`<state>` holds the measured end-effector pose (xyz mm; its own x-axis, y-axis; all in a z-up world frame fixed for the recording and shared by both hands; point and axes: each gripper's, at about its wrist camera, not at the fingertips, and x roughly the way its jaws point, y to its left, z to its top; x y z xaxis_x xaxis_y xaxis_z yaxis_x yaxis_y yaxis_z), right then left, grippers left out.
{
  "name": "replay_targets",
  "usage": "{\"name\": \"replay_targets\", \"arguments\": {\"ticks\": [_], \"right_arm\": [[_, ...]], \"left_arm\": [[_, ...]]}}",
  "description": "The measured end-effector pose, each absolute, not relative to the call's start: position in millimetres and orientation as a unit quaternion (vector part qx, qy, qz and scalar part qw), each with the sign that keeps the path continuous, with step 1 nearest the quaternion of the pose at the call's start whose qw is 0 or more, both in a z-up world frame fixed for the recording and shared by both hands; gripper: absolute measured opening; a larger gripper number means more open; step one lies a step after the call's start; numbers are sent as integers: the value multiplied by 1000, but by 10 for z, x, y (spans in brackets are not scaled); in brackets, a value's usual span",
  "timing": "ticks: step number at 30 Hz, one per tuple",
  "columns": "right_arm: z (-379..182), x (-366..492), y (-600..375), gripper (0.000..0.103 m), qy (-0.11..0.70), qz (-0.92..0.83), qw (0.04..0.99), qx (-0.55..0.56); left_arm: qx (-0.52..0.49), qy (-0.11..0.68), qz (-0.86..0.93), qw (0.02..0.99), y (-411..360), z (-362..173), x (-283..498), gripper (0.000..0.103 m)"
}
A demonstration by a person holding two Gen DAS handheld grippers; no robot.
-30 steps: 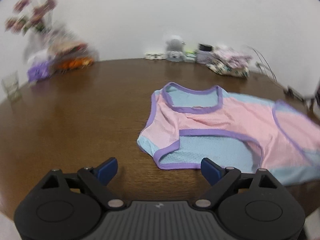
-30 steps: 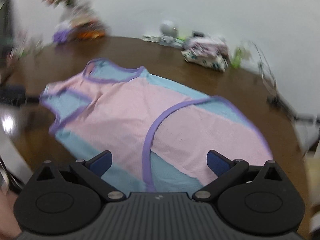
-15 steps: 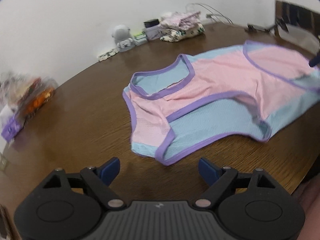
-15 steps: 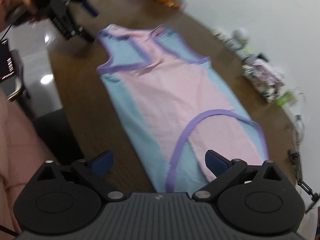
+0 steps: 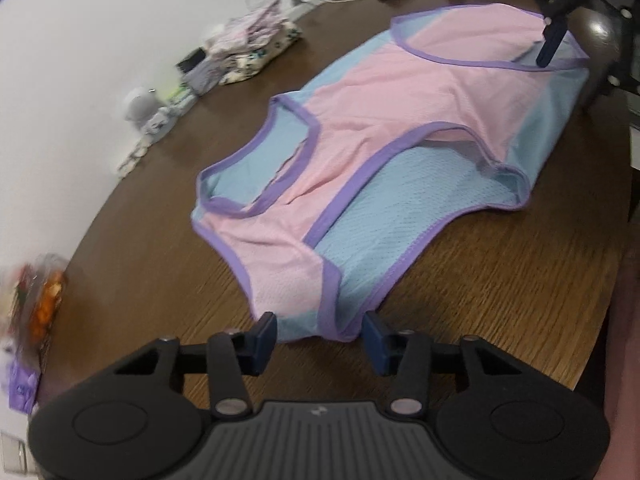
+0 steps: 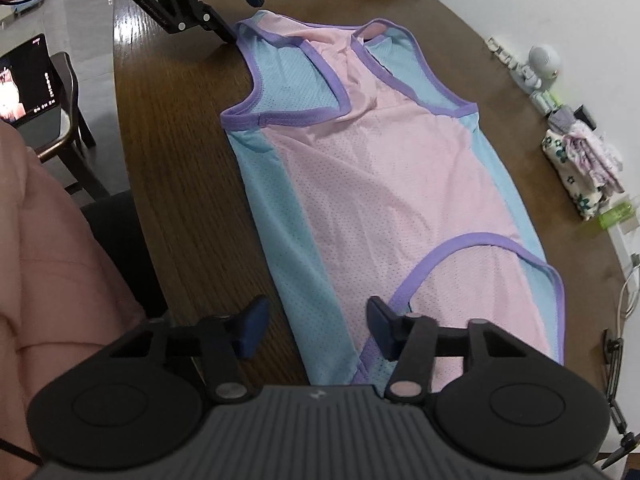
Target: Fold clothes
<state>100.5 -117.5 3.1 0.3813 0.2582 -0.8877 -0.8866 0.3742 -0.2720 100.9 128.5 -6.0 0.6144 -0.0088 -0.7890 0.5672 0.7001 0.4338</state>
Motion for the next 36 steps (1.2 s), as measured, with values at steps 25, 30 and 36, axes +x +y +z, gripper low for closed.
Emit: {"name": "replay_targets", "arguments": {"ticks": [25, 30, 36], "right_arm": [[466, 2144, -1174, 0, 393, 367, 750, -387], [155, 2527, -1192, 1, 418, 378, 740, -367], [107, 2649, -1355, 1, 415, 391, 762, -308]], "left_arm": [[267, 414, -118, 862, 1394, 412, 2109, 4], [246, 455, -127, 846, 1364, 149, 2486, 14], [207, 451, -120, 860, 1514, 223, 2437, 41]]}}
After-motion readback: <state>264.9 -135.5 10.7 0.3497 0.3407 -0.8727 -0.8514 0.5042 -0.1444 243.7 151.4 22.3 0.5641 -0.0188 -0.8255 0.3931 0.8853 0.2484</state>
